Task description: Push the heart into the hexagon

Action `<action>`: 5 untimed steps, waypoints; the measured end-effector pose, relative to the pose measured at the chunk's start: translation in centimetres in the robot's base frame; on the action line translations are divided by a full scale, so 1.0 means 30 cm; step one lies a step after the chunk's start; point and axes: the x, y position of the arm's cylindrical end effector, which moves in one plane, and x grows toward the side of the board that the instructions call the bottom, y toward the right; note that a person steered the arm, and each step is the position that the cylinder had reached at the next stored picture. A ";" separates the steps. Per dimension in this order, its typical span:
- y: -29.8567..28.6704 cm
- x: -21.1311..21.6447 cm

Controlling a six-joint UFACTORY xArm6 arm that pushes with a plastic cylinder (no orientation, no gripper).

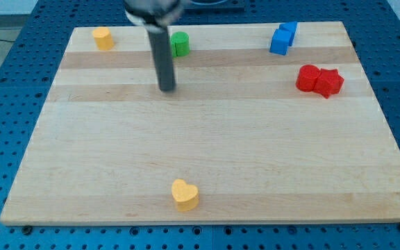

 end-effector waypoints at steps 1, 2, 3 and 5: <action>0.276 0.268; 0.357 0.593; 0.413 0.657; -0.171 0.574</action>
